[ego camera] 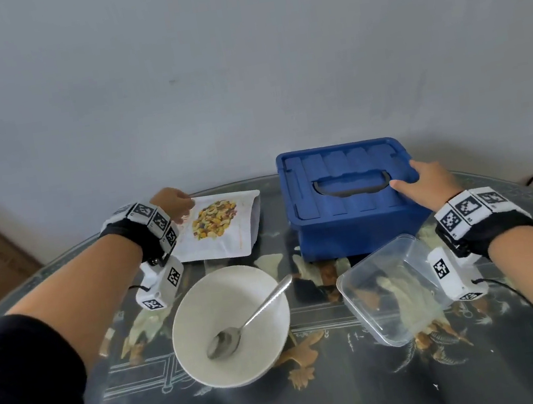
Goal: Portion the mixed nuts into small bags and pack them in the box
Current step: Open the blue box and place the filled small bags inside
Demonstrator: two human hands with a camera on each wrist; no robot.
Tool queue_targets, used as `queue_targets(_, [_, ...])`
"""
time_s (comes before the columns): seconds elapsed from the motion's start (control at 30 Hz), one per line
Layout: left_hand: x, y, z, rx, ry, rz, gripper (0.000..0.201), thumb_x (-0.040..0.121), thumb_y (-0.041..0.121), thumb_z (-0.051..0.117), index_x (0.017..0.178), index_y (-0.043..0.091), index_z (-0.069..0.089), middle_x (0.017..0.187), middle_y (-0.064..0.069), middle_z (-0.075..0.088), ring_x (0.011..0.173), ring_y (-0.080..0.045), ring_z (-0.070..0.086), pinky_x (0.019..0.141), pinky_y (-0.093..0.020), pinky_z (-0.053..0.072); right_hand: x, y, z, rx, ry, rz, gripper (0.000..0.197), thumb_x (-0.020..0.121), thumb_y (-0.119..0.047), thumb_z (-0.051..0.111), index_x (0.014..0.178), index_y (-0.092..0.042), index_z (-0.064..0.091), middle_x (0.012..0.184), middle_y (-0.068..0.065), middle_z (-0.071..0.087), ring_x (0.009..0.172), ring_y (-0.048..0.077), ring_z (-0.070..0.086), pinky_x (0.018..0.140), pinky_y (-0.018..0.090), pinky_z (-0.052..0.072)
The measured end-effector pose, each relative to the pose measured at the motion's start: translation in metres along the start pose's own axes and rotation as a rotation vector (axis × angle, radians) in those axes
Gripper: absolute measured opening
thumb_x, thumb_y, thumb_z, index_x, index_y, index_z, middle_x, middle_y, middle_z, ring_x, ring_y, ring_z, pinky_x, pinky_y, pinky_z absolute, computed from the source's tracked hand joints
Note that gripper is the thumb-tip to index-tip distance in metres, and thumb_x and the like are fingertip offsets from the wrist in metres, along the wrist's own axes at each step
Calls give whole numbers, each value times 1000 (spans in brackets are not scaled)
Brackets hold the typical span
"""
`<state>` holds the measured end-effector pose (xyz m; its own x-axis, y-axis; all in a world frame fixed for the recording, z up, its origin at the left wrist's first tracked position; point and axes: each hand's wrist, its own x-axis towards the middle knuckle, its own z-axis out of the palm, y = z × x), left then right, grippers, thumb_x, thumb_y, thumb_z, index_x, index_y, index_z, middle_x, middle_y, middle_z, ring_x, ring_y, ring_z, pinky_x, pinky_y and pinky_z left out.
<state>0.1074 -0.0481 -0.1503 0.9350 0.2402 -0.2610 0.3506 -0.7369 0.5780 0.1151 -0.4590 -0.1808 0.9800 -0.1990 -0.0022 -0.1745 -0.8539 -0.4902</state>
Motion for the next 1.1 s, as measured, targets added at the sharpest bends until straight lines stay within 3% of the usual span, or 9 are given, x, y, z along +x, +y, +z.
queue_targets(0.1, [11,-46,-8,219,26,-98,13,93,12,50,93,2,58,95,-16,53,83,-27,52,67,-26,36,0,-1,4,-9,16,25,65,90,-35,58,141,-2,34,144,21,38,129,39,38,101,45,36])
queue_targets(0.2, [19,-76,-2,230,-4,-194,20,92,17,53,89,-3,56,93,-20,53,86,-29,51,65,-31,36,-1,1,5,1,41,39,66,90,-37,57,142,-4,33,143,22,38,129,40,39,104,48,36])
queue_targets(0.33, [24,-102,14,187,-26,-282,58,91,44,52,116,-8,53,115,-23,58,106,-35,56,81,-34,39,-2,2,7,2,40,58,66,90,-39,56,143,-6,33,144,21,37,129,39,39,104,49,35])
queue_targets(0.5, [31,-117,28,227,-58,-298,62,83,49,62,121,1,52,118,-17,60,103,-31,56,80,-30,38,-4,1,9,-34,67,52,64,91,-41,54,141,-7,37,142,21,40,127,39,40,101,48,36])
queue_targets(0.73, [33,-121,26,64,25,-335,46,82,21,70,112,-9,53,94,-18,55,84,-29,50,73,-32,36,-5,-1,8,-42,59,48,61,91,-40,54,140,-6,39,143,19,39,129,37,39,102,45,35])
queue_targets(0.83, [29,-109,10,-21,125,-238,34,82,13,66,108,-6,58,93,-18,59,83,-30,56,71,-34,42,-8,-6,3,-51,44,44,61,91,-38,54,141,-7,37,143,21,37,129,38,38,104,46,34])
queue_targets(0.9, [23,-90,-6,-156,222,-116,25,83,7,61,107,1,58,95,-21,61,77,-32,60,60,-38,54,-12,-15,-2,-32,64,31,61,91,-38,54,141,-8,37,141,23,36,128,39,38,105,47,35])
queue_targets(0.97, [12,-64,-24,-325,277,-14,21,85,3,55,105,8,54,96,-22,61,74,-35,64,48,-40,55,-16,-28,-7,19,80,-20,59,91,-35,55,141,-7,38,140,22,36,129,36,36,107,43,32])
queue_targets(1.1, [-19,-7,-54,-332,240,230,16,88,-1,47,101,6,52,91,-17,61,67,-26,62,56,-34,56,-27,-71,-18,125,69,-187,53,91,-26,58,137,-4,42,140,18,40,129,29,39,107,35,29])
